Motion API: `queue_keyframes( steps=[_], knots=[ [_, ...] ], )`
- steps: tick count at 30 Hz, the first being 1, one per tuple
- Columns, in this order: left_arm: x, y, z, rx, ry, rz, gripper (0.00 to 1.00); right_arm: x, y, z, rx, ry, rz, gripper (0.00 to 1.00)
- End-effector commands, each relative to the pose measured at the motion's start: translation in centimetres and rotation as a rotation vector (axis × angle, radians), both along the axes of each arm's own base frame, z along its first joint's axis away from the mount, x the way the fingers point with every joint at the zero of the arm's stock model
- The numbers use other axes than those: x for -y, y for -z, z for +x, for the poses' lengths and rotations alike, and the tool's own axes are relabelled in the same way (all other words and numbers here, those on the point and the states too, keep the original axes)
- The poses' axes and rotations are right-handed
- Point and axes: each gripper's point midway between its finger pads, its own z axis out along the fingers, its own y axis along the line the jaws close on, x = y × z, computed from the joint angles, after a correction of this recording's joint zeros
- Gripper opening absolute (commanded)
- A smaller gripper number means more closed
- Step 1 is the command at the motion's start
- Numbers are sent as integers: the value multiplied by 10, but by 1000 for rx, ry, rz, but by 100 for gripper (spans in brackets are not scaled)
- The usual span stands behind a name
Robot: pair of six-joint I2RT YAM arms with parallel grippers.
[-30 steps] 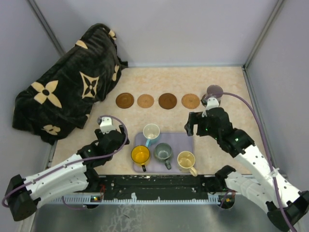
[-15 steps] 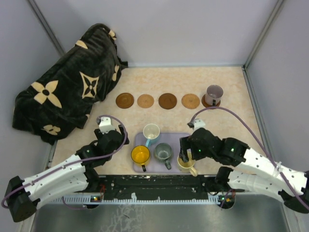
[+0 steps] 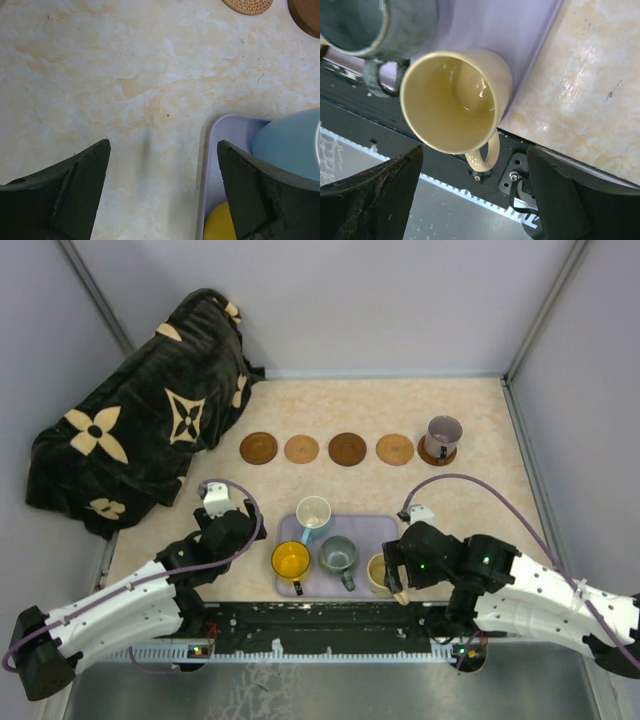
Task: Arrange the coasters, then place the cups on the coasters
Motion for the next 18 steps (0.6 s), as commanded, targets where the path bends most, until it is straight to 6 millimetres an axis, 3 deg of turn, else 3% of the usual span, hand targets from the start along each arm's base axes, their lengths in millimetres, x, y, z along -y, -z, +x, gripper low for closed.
queue_keyframes(
  steps=[1,18],
  knots=[
    [2,-6,1,9,-9,-17,94,-5,14,-7,-46,-47,-24,84],
    [-2,0,2,9,-27,-5,93,-14,35,-9,-94,-109,-98,68]
  ],
)
